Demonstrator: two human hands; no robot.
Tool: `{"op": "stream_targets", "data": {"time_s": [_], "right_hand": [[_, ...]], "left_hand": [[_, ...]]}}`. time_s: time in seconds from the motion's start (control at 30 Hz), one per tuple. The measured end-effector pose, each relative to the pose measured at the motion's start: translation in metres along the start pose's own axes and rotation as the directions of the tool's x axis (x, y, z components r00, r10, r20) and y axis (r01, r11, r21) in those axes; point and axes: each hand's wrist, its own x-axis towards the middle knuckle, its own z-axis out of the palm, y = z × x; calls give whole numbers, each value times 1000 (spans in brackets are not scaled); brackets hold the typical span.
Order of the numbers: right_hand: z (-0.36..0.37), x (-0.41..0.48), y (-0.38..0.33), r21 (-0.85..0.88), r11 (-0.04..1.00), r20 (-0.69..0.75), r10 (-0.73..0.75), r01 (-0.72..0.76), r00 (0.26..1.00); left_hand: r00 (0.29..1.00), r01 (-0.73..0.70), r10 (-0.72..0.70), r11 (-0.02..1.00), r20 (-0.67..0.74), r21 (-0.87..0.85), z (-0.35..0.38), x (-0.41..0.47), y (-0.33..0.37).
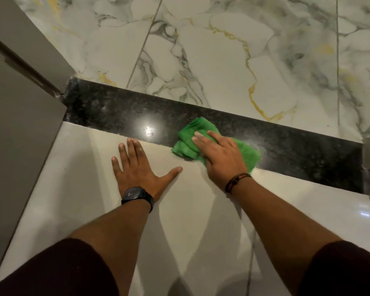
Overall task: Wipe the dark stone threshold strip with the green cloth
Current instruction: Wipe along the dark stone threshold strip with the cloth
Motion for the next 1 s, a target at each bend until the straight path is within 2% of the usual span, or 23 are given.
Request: {"op": "stream_targets", "data": {"time_s": [0.1,0.2,0.3,0.33,0.4,0.53,0.67,0.73,0.8,0.87,0.93,1.0], "right_hand": [[-21,-22,54,8,986,-106,166,-166,980],[-36,-18,97,1,934,-183,353,-359,918],[-26,11,89,36,842,-232,531,-538,815],[-19,19,79,45,830,-223,551,-556,804],[-8,26,59,46,855,-180,515,-516,838],[-1,11,31,1,952,-99,304,-306,947],[-18,-34,61,-56,995,-50,74,-77,996],[-28,-62,86,-58,995,-60,71,-75,996],[-39,-90,114,-51,988,-111,137,-144,984],[-53,-113,146,-30,960,-235,264,-279,935],[-66,-125,175,31,889,-362,437,-458,823],[-70,-122,186,68,782,-390,593,-620,705]], "left_hand": [[1000,-11,11,1000,9,2,0,-2,3],[1000,-12,12,1000,4,12,1,0,5],[999,33,-33,999,29,-7,2,1,8],[997,56,-55,998,48,-17,2,-2,11],[996,64,-62,998,67,-28,3,-8,24],[999,14,-12,999,44,-47,9,-30,61],[999,-47,47,998,5,-36,20,-49,93],[997,-77,77,996,-14,-36,24,-53,105],[995,-104,104,994,-10,-30,27,-59,114],[992,-127,127,992,-2,-18,30,-66,120],[990,-142,142,990,1,-14,31,-70,125],[989,-145,145,989,-1,-15,32,-69,127]]}}
